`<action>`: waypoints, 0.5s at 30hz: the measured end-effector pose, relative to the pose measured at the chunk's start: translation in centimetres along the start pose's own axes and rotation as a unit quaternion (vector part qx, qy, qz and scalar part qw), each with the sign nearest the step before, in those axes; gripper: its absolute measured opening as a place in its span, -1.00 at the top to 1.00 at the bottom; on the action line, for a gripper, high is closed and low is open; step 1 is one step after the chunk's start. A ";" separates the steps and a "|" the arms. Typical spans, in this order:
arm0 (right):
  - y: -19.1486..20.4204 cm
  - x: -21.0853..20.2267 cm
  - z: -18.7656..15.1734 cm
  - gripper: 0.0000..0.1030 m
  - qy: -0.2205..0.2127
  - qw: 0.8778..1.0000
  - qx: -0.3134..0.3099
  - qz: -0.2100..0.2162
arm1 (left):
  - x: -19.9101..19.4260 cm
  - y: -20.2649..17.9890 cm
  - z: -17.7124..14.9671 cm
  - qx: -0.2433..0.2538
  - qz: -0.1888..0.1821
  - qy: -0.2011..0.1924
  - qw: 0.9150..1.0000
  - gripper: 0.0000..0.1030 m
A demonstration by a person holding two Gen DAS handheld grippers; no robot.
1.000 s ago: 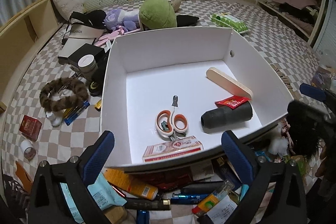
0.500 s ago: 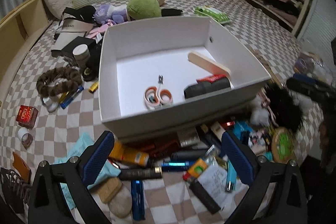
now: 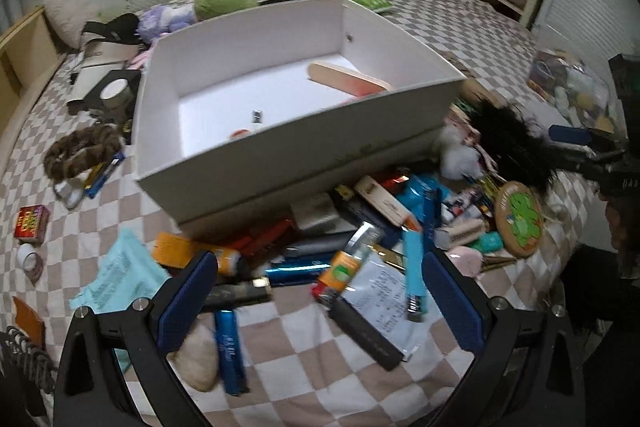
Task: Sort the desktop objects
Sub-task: 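Raise both open tools away from the shoebox toward the pile, then lower the right tool onto the cork coaster while the left tool approaches the white packet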
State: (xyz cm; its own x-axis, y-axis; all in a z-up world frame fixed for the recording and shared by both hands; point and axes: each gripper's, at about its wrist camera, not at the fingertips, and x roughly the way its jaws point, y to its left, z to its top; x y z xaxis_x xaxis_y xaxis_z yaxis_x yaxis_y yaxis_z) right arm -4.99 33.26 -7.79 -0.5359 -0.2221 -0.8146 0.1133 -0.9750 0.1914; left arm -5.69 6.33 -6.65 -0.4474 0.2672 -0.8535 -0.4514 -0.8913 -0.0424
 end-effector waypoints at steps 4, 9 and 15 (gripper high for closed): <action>-0.5 0.1 -2.2 -1.00 0.020 0.999 -0.001 0.040 | 1.0 -1.3 -0.7 0.017 -0.017 0.019 1.000 -0.99; -0.5 1.0 -3.9 -1.00 0.031 0.995 -0.008 0.097 | 2.2 -2.7 -1.5 0.036 -0.027 0.045 0.998 -0.99; 0.5 2.5 -4.6 -1.00 0.027 0.993 -0.039 0.108 | 2.9 -4.1 -1.8 0.052 -0.036 0.055 0.997 -0.99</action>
State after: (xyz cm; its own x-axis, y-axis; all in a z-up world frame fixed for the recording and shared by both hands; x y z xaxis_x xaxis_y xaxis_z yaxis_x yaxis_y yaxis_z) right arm -2.41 32.17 -12.30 -0.4461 -0.4243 -0.7880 0.2861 -0.9019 0.3236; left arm -3.78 10.12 -9.90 -0.3268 0.2825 -0.9019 -0.5592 -0.8271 -0.0565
